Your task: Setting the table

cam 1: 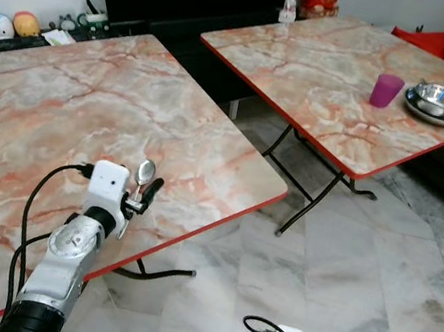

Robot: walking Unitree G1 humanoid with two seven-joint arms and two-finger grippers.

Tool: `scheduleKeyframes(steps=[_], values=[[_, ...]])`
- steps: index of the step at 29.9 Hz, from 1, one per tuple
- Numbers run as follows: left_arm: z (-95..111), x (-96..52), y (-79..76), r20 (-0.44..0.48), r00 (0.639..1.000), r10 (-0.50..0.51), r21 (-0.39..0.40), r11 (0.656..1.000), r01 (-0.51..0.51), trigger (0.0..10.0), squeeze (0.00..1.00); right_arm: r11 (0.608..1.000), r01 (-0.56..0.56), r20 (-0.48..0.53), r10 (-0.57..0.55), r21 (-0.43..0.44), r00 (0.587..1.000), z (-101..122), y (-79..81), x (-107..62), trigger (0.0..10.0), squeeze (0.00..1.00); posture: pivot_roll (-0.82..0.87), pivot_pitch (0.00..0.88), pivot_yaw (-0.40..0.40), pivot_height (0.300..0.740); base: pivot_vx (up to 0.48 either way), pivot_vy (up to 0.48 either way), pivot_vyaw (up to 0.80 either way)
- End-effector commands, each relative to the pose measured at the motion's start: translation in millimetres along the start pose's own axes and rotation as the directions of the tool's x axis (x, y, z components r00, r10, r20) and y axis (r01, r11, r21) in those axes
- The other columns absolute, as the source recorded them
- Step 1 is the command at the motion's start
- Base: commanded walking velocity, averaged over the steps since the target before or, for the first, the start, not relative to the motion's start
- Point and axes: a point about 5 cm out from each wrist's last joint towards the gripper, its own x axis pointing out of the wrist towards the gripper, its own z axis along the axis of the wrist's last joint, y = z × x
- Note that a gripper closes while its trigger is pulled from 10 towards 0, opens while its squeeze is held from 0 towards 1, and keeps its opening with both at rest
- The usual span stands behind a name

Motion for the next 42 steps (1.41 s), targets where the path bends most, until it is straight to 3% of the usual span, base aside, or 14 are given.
scheduleKeyframes(steps=[1,15,20,29,37,42], values=[[6.4,7.0,-0.1,-0.008,1.0,0.003,0.022,1.0,-0.003,10.0,0.0,1.0,0.0,-0.002,0.0,-0.009,1.0,3.1,2.5,1.1,10.0,0.0,0.14,0.0,0.016,0.74,0.0,0.0,0.0],[-8.2,21.8,-5.5,-0.122,0.992,0.044,-0.017,0.999,-0.047,10.0,0.0,1.0,0.006,0.078,-0.005,-0.012,0.997,22.1,7.3,3.7,10.0,0.0,0.12,0.0,0.018,0.74,0.0,0.0,0.0],[-14.9,21.8,-5.4,-0.153,0.987,0.044,-0.022,0.999,-0.048,10.0,0.0,1.0,0.008,0.049,-0.007,-0.015,0.999,9.0,5.1,0.7,10.0,0.0,0.12,0.0,0.014,0.74,0.0,0.0,0.0],[-15.8,25.6,-2.2,-0.166,0.983,0.082,-0.125,0.987,-0.103,10.0,0.0,1.0,0.009,0.065,-0.008,-0.015,0.998,7.2,4.2,-0.9,10.0,0.0,0.12,0.0,0.012,0.74,0.0,0.0,0.0],[-20.0,29.4,-2.6,-0.205,0.976,0.071,-0.197,0.974,-0.112,10.0,0.0,1.0,0.004,0.102,-0.003,-0.012,0.995,3.2,21.5,-6.5,10.0,0.0,0.12,0.0,0.014,0.74,0.0,0.0,0.0],[-23.3,28.1,-1.9,-0.214,0.974,0.069,-0.183,0.977,-0.11,10.0,0.0,1.0,0.011,0.123,-0.009,-0.012,0.992,0.0,10.7,-10.1,10.0,0.0,0.12,0.001,0.015,0.74,0.0,0.0,0.0]])
